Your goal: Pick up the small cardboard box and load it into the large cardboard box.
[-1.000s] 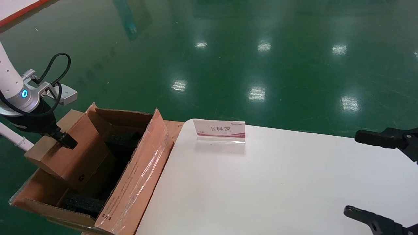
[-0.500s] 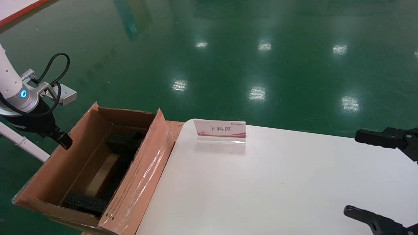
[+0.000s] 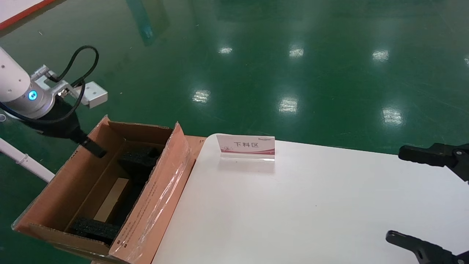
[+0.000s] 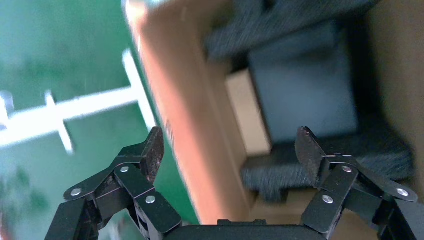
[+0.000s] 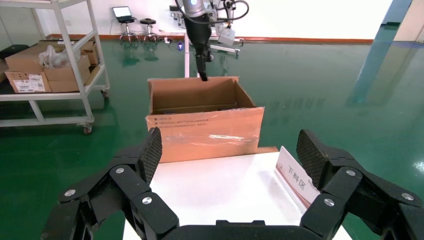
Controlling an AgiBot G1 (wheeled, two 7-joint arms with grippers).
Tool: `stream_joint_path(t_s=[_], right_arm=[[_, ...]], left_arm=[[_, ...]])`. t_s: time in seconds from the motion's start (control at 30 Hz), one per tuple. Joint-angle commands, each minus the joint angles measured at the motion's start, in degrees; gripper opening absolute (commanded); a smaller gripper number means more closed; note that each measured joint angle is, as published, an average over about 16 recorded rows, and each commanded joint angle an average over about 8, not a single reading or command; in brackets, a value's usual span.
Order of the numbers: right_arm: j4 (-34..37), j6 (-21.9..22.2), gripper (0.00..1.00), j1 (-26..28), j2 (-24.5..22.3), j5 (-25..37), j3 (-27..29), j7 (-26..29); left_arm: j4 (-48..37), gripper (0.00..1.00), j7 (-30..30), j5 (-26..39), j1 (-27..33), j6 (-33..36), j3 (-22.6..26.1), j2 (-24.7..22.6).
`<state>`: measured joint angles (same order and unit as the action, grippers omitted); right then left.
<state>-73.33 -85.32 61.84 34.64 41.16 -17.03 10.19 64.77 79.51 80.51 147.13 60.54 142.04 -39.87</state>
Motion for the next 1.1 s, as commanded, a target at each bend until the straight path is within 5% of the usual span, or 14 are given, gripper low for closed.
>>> stream_joint_path(t_s=[0.03, 0.4, 0.67, 0.83, 1.1], right_arm=[[0.0, 0.0, 1.0, 0.0, 0.0, 0.0, 0.0, 0.0], [0.0, 0.0, 1.0, 0.0, 0.0, 0.0, 0.0, 0.0], [0.0, 0.0, 1.0, 0.0, 0.0, 0.0, 0.0, 0.0], [0.0, 0.0, 1.0, 0.0, 0.0, 0.0, 0.0, 0.0], [0.1, 0.0, 1.0, 0.0, 0.0, 0.0, -0.1, -0.1]], left_arm=[[2.9, 1.0, -2.2, -0.2, 1.9, -1.3, -1.0, 1.1], [12.3, 1.0, -17.2, -9.6, 7.8, -6.2, -8.1, 10.5], [12.4, 1.0, -25.0, -14.6, 7.5, -5.5, -11.4, 12.6], [12.3, 1.0, -27.5, -16.2, 3.5, -4.0, -16.7, 12.3], [11.8, 1.0, -33.1, -19.2, -8.6, 0.0, -31.5, 11.3]])
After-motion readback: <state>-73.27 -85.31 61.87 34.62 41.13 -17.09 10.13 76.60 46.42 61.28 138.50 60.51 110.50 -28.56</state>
